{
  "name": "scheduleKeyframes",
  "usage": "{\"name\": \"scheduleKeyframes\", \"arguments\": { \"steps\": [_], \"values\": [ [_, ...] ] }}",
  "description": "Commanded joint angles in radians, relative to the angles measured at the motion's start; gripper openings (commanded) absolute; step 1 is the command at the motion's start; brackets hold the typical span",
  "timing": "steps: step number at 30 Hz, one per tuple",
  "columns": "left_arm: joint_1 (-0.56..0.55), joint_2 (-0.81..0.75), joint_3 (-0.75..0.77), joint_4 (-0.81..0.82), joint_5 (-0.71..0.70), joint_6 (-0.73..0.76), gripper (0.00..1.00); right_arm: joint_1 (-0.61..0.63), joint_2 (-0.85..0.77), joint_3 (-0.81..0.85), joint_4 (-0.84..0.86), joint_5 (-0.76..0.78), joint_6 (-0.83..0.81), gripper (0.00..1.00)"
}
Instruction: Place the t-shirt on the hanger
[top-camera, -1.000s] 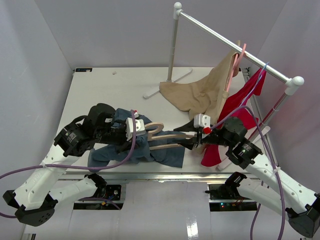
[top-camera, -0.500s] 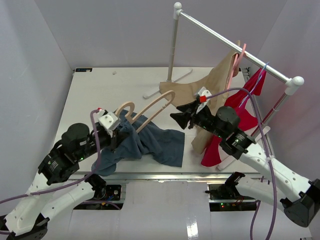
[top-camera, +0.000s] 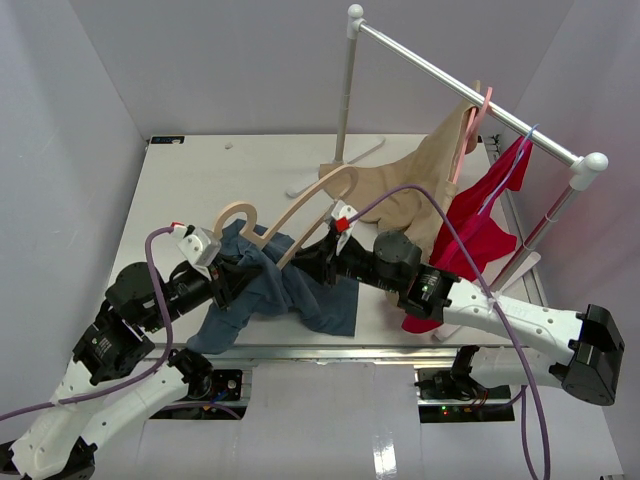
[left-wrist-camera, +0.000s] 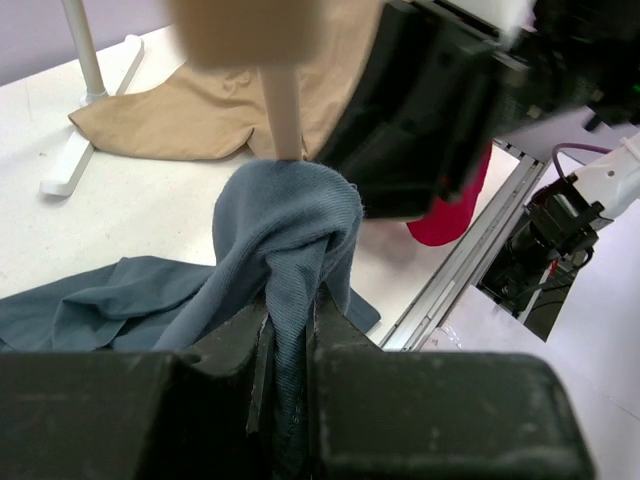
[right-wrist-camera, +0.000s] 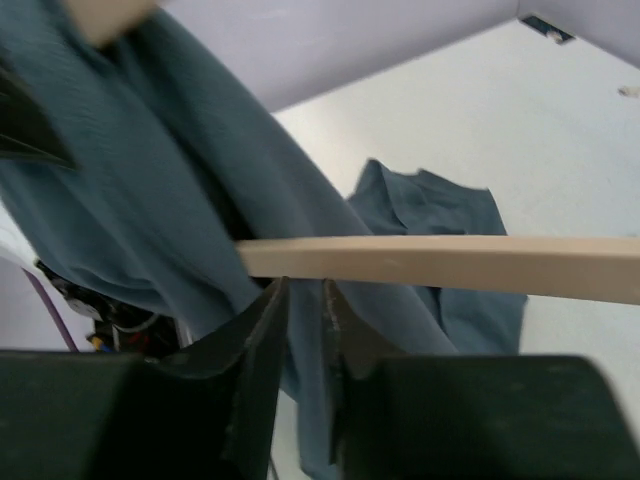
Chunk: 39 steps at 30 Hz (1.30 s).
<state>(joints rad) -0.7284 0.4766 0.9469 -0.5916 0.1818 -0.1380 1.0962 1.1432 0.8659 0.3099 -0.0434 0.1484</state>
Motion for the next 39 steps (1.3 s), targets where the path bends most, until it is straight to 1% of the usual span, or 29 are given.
{"name": "scheduleKeyframes", "arguments": {
  "steps": [1, 6, 7, 8, 9, 11, 12, 16, 18, 20, 21, 22, 23, 25, 28, 30, 32, 33, 35, 36, 38, 39],
  "values": [
    [0.0, -0.005, 0.014, 0.084, -0.014, -0.041, 0.0, 0.057, -0.046, -0.077, 0.229, 0.115, 0.024, 0.22],
    [0.0, -0.015, 0.018, 0.098, -0.035, -0.057, 0.0, 0.095, -0.045, -0.127, 0.313, 0.12, 0.036, 0.21],
    [0.0, -0.017, 0.017, 0.099, -0.037, -0.06, 0.0, 0.101, -0.039, -0.131, 0.315, 0.122, 0.036, 0.24],
    [0.0, -0.019, 0.016, 0.101, -0.034, -0.064, 0.0, 0.107, -0.032, -0.137, 0.317, 0.126, 0.036, 0.29],
    [0.0, -0.021, 0.015, 0.105, -0.028, -0.069, 0.0, 0.111, -0.025, -0.146, 0.319, 0.131, 0.036, 0.36],
    [0.0, -0.027, 0.014, 0.113, -0.005, -0.077, 0.0, 0.111, -0.008, -0.177, 0.359, 0.158, 0.029, 0.46],
    [0.0, -0.031, 0.014, 0.116, 0.006, -0.079, 0.0, 0.111, 0.001, -0.197, 0.377, 0.175, 0.026, 0.49],
    [0.0, -0.049, 0.023, 0.115, 0.031, -0.076, 0.0, 0.111, 0.047, -0.238, 0.413, 0.247, 0.004, 0.51],
    [0.0, -0.059, 0.032, 0.105, 0.05, -0.069, 0.0, 0.111, 0.072, -0.234, 0.416, 0.284, -0.01, 0.49],
    [0.0, -0.068, 0.038, 0.094, 0.054, -0.069, 0.0, 0.104, 0.08, -0.229, 0.416, 0.315, -0.015, 0.35],
    [0.0, -0.072, 0.044, 0.083, 0.061, -0.064, 0.0, 0.092, 0.083, -0.228, 0.415, 0.321, -0.007, 0.17],
    [0.0, -0.079, 0.05, 0.072, 0.07, -0.059, 0.0, 0.079, 0.078, -0.23, 0.414, 0.326, 0.006, 0.1],
    [0.0, -0.086, 0.055, 0.062, 0.08, -0.052, 0.0, 0.064, 0.07, -0.232, 0.413, 0.331, 0.021, 0.08],
    [0.001, -0.101, 0.067, 0.037, 0.11, -0.038, 0.0, 0.028, 0.039, -0.232, 0.399, 0.345, 0.05, 0.08],
    [0.001, -0.126, 0.089, -0.029, 0.173, 0.007, 0.0, -0.086, -0.03, -0.213, 0.318, 0.312, 0.124, 0.08],
    [0.0, -0.137, 0.097, -0.061, 0.23, 0.036, 0.0, -0.178, -0.046, -0.154, 0.24, 0.223, 0.169, 0.08],
    [0.0, -0.15, 0.093, -0.058, 0.297, 0.049, 0.0, -0.259, -0.024, -0.091, 0.172, 0.141, 0.184, 0.08],
    [0.0, -0.154, 0.086, -0.041, 0.331, 0.045, 0.0, -0.281, -0.006, -0.06, 0.141, 0.101, 0.184, 0.08],
    [0.0, -0.159, 0.064, 0.01, 0.398, 0.027, 0.0, -0.295, 0.03, -0.002, 0.087, 0.01, 0.178, 0.08],
    [0.001, -0.16, 0.044, 0.038, 0.432, 0.017, 0.0, -0.294, 0.044, 0.009, 0.09, -0.065, 0.177, 0.09],
    [0.0, -0.16, 0.022, 0.089, 0.458, -0.006, 0.0, -0.291, 0.062, 0.007, 0.106, -0.153, 0.178, 0.15],
    [0.0, -0.157, 0.005, 0.123, 0.476, -0.021, 0.0, -0.282, 0.065, -0.006, 0.12, -0.179, 0.176, 0.2]
  ]
}}
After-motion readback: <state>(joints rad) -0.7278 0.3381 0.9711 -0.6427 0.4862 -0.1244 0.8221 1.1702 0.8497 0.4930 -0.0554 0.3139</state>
